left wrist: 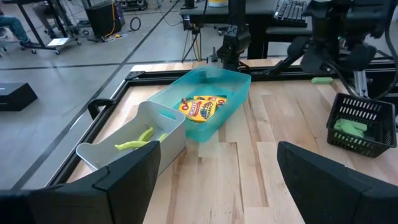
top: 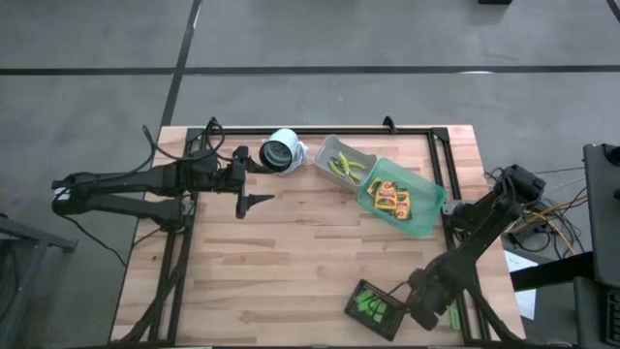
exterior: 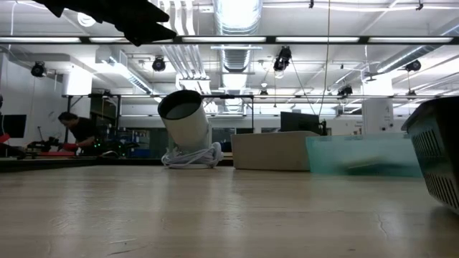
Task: Pick & Place School Supplies
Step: Put the green eraser into the black bin
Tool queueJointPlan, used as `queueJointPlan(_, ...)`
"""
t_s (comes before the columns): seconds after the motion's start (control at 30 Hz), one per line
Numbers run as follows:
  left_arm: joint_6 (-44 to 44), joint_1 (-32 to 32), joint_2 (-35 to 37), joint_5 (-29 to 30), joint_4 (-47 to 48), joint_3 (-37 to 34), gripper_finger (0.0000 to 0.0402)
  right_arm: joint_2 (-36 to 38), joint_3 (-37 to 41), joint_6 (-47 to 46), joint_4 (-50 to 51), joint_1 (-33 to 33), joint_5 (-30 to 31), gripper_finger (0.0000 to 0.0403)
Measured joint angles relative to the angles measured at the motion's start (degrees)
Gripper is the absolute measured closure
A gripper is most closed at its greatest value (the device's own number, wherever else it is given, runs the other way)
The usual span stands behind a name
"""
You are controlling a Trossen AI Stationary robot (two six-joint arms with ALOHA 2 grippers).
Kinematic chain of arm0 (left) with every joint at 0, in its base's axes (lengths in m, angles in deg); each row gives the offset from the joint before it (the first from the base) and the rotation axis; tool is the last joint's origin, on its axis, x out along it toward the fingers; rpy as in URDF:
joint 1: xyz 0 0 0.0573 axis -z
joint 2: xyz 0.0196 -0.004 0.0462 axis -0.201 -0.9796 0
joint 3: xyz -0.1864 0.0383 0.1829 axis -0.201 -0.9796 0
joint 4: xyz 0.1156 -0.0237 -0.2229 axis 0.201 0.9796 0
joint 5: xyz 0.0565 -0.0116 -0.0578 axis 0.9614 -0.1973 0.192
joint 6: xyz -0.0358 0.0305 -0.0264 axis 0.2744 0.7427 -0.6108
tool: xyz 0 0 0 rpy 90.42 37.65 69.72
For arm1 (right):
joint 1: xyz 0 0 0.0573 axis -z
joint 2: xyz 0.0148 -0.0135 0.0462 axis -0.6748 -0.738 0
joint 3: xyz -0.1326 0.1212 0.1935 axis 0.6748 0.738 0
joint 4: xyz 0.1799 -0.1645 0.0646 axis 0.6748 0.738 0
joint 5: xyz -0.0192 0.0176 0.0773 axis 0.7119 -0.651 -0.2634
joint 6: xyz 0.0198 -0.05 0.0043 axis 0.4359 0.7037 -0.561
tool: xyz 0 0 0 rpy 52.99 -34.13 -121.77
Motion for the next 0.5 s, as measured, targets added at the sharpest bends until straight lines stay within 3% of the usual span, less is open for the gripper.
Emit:
queueJointPlan(0.2, 0.0, 0.0, 0.0, 0.0, 0.0, 0.0, 0.0074, 2.3, 0.1, -13.1, -1.1, 0.0, -8.8, 0.036)
queueJointPlan(0.5, 0.0, 0.0, 0.0, 0.0, 0.0, 0.0, 0.0073, 2.3, 1.0, -11.9, -2.1, 1.8, -8.2, 0.036)
